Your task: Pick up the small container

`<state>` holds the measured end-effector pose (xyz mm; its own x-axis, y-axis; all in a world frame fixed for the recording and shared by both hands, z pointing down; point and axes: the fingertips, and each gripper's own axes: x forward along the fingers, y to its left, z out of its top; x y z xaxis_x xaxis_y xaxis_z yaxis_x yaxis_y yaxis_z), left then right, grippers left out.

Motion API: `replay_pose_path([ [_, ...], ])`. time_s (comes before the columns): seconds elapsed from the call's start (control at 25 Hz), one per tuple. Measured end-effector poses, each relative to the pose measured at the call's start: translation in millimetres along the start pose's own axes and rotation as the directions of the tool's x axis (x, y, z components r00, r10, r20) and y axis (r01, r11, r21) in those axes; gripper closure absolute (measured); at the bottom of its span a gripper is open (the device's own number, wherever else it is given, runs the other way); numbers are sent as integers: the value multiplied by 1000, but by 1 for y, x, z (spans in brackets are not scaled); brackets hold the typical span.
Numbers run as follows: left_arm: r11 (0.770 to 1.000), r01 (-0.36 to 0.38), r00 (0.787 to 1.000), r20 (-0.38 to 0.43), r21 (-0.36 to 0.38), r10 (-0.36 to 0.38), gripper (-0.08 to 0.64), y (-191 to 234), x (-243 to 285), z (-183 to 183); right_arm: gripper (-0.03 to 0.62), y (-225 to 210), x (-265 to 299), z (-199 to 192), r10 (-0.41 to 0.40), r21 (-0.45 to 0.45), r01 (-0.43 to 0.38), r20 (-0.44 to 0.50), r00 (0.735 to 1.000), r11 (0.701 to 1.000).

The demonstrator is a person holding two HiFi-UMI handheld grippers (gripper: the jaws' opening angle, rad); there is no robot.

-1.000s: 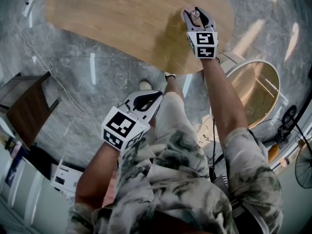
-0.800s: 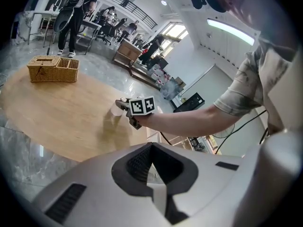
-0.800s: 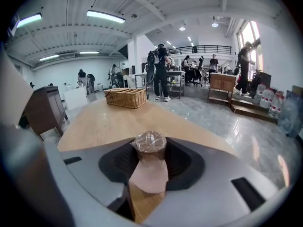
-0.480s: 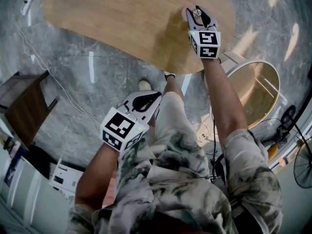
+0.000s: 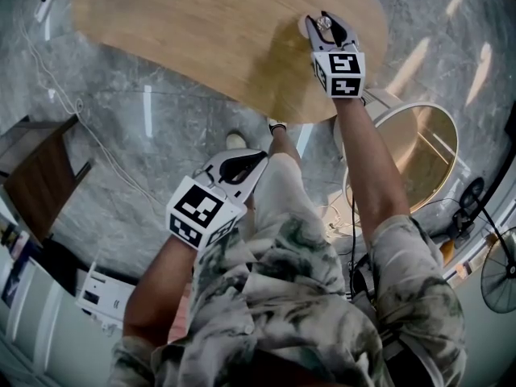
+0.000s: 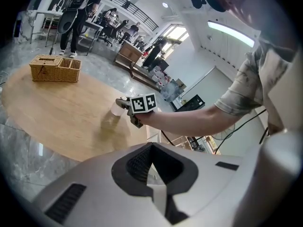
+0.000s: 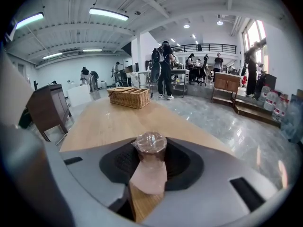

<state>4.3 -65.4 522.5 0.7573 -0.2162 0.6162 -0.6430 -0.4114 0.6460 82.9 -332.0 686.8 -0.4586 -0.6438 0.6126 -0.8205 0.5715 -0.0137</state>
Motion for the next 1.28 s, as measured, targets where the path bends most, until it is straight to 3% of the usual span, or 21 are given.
replay_pose_path([
  [1.28, 1000, 4, 997, 77, 30, -6, 538, -25, -29, 24, 443, 43, -61, 122, 134, -114, -127, 61, 989, 985],
])
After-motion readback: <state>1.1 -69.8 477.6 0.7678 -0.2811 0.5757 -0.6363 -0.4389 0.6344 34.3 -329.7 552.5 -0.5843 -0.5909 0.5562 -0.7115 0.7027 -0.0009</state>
